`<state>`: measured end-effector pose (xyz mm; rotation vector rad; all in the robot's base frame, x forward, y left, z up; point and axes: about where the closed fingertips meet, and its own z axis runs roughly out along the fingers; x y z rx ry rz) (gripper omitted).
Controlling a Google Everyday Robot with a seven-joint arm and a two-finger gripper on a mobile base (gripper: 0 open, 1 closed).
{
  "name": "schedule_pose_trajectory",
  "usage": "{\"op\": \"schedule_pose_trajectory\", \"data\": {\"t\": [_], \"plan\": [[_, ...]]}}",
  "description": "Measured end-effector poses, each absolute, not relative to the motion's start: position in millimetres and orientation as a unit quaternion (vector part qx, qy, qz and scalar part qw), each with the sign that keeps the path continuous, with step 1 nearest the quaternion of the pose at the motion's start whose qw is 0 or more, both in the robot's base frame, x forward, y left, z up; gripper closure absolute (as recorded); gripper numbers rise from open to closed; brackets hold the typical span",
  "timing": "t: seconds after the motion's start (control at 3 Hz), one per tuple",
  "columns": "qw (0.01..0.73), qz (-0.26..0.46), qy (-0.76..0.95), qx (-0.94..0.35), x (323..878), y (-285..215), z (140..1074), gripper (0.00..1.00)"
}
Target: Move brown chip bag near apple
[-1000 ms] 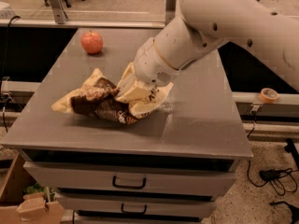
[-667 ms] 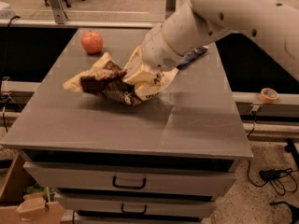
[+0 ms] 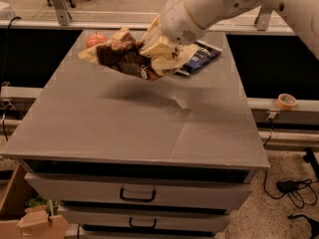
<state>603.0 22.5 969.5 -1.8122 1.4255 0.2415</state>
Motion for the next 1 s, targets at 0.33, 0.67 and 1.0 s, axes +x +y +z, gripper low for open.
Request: {"op": "schedule_pose_trajectory", "data": {"t": [0.33,0.67,1.0], "plan": [[0.399,0.096,0.564,-0.717,602.6,23.0,967.8,1.0],[0.421,0.061,0.564,-0.708,635.6,17.2,978.1,1.0],[0.442,0.031,0.572,-0.69,685.7,17.0,982.2,1.0]]}}
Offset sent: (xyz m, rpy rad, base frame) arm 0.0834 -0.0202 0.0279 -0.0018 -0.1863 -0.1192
